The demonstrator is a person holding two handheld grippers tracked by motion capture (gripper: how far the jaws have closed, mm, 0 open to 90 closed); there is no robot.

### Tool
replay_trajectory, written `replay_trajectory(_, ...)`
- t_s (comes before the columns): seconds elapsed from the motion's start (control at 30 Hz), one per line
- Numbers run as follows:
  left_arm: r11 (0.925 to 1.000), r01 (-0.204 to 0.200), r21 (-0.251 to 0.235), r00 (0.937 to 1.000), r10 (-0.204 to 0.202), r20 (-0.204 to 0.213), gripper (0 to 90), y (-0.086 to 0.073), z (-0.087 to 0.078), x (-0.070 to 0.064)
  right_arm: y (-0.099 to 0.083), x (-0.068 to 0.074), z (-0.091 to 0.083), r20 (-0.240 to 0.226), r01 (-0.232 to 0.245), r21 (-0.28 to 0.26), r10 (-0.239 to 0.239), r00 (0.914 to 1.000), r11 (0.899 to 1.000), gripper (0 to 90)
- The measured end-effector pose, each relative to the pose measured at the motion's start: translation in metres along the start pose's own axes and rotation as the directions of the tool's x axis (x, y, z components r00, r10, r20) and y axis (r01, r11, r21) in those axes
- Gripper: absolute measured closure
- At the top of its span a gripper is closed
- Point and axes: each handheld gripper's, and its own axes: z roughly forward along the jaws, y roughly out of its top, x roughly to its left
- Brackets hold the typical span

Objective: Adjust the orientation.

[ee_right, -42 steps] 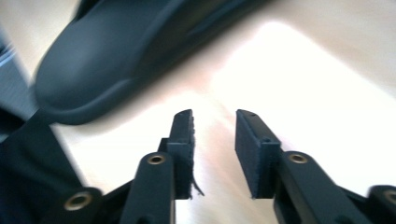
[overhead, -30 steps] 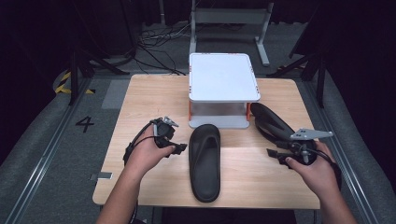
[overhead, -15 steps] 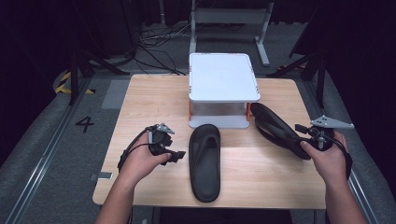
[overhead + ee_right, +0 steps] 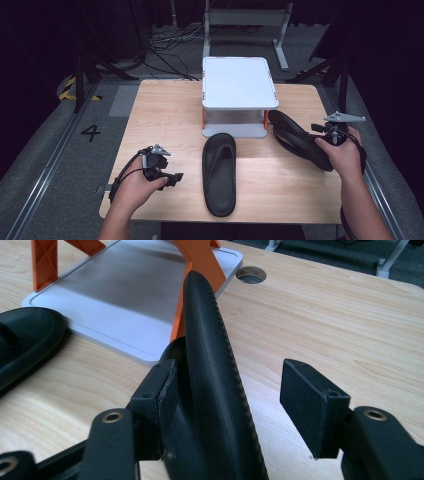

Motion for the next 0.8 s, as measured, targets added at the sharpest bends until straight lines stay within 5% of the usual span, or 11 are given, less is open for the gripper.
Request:
replay_trajectory(0.17, 0.9998, 0.022, 0.002, 0.9996, -0.022, -0.017, 29.4, -0.009, -0.004, 0.003, 0.001, 0.001, 0.018, 0.007, 0.017, 0.025, -0.017, 0.9998, 1.000, 45.7)
replay_trajectory(0.23, 0.9997, 0.025, 0.006, 0.9995, -0.025, -0.017, 29.6, -0.012, -0.004, 0.004, 0.001, 0.002, 0.022, -0.002, 0.017, 0.037, -0.017, 0.9998, 0.999, 54.0)
replay_trajectory(0.5, 0.9999, 0.014, 0.007, 0.9997, -0.014, -0.020, 29.8, -0.010, -0.002, 0.004, 0.002, 0.007, 0.018, 0.001, 0.030, 0.060, -0.030, 0.9995, 0.998, 62.9)
replay_trajectory(0.67, 1.0000, -0.005, 0.005, 1.0000, 0.005, -0.005, 29.7, 0.000, 0.003, 0.002, 0.006, 0.013, -0.003, -0.021, 0.026, 0.095, -0.024, 0.9995, 0.995, 63.2)
replay_trajectory(0.8, 0.9993, -0.034, 0.017, 0.9994, 0.033, 0.013, 29.7, 0.009, 0.010, 0.002, 0.014, 0.028, -0.032, -0.088, 0.024, 0.088, -0.016, 0.9960, 0.996, 63.2)
